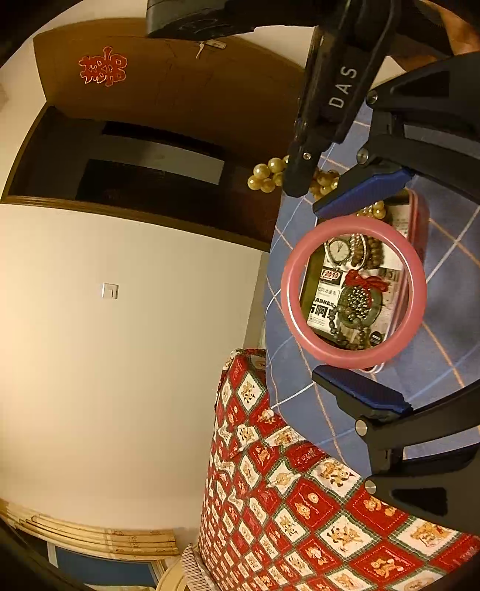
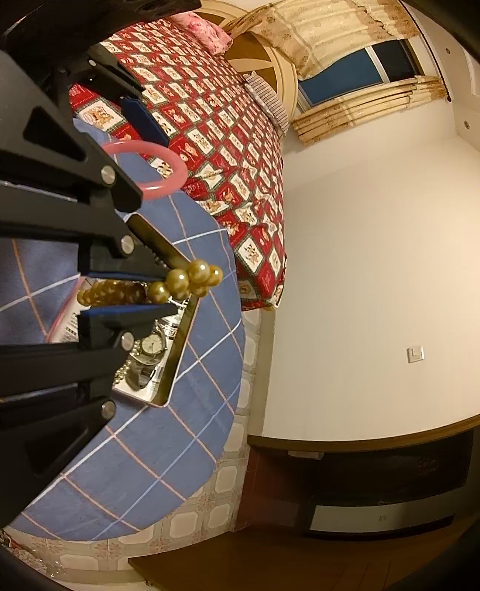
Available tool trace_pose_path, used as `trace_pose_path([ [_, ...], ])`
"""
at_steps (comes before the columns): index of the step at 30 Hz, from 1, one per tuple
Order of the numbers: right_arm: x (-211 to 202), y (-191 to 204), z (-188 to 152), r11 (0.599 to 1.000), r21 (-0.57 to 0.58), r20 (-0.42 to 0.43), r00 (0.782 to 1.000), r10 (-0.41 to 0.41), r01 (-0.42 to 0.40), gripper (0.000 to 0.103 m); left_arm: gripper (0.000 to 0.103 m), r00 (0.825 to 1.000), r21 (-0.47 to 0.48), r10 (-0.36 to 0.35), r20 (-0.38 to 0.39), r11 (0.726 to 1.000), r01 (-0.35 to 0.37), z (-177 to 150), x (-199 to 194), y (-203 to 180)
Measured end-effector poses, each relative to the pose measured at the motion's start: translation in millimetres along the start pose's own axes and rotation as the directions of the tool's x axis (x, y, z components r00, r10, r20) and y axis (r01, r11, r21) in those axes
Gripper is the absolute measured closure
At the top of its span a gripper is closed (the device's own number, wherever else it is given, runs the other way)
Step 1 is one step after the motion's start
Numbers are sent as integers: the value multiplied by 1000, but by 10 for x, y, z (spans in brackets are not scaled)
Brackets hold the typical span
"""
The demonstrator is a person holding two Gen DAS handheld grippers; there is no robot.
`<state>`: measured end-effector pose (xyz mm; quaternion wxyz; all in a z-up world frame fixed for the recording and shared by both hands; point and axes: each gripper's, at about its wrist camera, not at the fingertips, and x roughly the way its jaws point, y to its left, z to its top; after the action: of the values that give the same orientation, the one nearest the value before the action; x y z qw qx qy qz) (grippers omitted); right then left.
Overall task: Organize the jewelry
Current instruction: 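Carry the pink bangle and gold beads over the pink tin with both grippers, then lower both items into the tin and open both grippers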
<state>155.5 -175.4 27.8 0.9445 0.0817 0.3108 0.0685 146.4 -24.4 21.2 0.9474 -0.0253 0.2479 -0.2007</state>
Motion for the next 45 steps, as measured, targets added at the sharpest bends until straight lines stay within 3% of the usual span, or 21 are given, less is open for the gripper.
trace_pose_path([
  [15, 370, -246, 65, 999, 48, -78, 997, 1, 3, 89, 22, 998, -26, 11, -59, 1000, -12, -17, 507, 62],
  [32, 1002, -479, 25, 997, 58, -217, 975, -39, 53, 87, 22, 981, 99, 35, -188, 995, -17, -291, 1219, -96],
  [34, 1110, -480, -14, 998, 43, -241, 970, -38, 49, 79, 22, 977, 113, 69, -202, 993, -47, -350, 1285, -100],
  [38, 1101, -530, -79, 996, 88, -247, 969, 22, -1, 37, 22, 973, 105, 63, -224, 994, -40, -427, 1312, -87],
  [41, 1044, -507, -63, 997, 79, -226, 974, -4, 22, 27, 21, 973, 79, 57, -225, 996, -41, -399, 1302, -74],
  [45, 994, -518, -29, 994, 105, -218, 976, 9, 14, 27, 21, 973, 49, 46, -225, 998, -36, -325, 1260, -49],
])
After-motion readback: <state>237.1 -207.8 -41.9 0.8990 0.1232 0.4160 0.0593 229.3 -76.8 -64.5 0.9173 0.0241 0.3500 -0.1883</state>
